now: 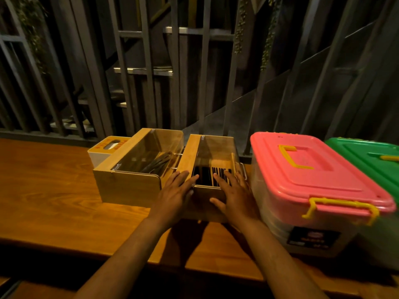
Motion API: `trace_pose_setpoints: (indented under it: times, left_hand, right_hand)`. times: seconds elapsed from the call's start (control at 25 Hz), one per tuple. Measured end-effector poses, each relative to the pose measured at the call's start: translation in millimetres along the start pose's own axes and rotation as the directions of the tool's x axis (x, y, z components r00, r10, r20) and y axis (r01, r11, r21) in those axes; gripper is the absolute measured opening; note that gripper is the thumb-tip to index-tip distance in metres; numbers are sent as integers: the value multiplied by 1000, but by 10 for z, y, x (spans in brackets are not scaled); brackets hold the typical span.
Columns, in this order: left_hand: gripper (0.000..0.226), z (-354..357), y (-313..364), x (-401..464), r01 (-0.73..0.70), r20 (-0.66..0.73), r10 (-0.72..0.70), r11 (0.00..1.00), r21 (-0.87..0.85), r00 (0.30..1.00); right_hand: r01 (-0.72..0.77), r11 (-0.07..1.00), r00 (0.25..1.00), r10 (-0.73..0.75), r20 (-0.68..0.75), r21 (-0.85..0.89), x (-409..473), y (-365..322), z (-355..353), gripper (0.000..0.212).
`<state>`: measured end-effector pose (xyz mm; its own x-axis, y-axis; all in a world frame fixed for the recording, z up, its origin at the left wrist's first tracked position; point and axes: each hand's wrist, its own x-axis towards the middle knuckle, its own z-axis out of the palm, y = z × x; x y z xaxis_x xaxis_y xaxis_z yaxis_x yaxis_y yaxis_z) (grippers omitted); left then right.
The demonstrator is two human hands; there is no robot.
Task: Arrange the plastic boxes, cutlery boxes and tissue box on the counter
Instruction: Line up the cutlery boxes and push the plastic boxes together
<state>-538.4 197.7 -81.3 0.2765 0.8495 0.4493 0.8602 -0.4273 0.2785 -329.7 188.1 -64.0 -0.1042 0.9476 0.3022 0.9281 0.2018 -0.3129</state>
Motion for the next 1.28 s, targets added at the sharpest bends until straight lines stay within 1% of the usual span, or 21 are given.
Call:
trace_pose_setpoints:
  times: [0.28,0.44,0.52,0.64,0.72,0.76,0.8,0.84,0.92,0.96,1.04,1.12,1.2,1.28]
  left_hand:
    - [47,63,-146,229,0,27,1,1000,-26,1000]
    - [47,82,-160,241,-9,16,9,1000,17,1000]
    - [48,63,-131,216,6,26,-7,999,44,1000]
    - [53,-19,-24,163,-2,36,-2,991,135,999]
    - [52,-112,82,107,14,35,-20,985,169,999]
    - [50,-174,147,73,22,24,-26,986,165,999]
    - [49,-252,223,38,33,8,-35,988,149,999]
    - [49,-342,315,10,40,-16,-39,990,137,999]
    - [51,-514,537,-25,28,-73,-17,988,152,997]
    - [53,-584,679,-40,17,-96,-2,987,159,995]
    - [51,-679,990,-55,-12,-137,34,988,156,990]
    - [49,-685,1374,-73,-39,-163,61,990,136,985]
    - [47,-600,1790,-81,-72,-193,94,990,119,977]
    - [52,-468,2237,-72,-92,-202,112,990,106,973]
  right_hand:
    - [2,1000,1000,-2,-25,-29,196,9,74,72]
    - [18,998,999,-20,-50,-53,203,22,92,72]
    - [5,994,1000,-7,-24,-110,194,-6,81,73]
    - [-48,980,995,63,74,-195,186,-98,-3,77]
    - [-71,985,990,89,113,-160,112,-190,-136,72]
    - [-61,990,991,75,108,-123,52,-240,-243,67]
    - [-33,996,996,40,78,-87,-21,-289,-374,62]
    - [8,998,1000,-7,17,-58,-97,-329,-518,57]
    - [91,995,983,-96,-154,-39,-246,-351,-830,48]
    - [111,993,967,-116,-228,-36,-314,-315,-984,45]
    - [87,996,939,-89,-332,-21,-447,-120,-1236,41]
    - [35,999,923,-35,-383,-8,-631,249,-1465,41]
    - [-5,1000,914,-6,-405,-26,-833,714,-1657,45]
    - [-64,997,939,47,-340,-40,-1044,1154,-1827,53]
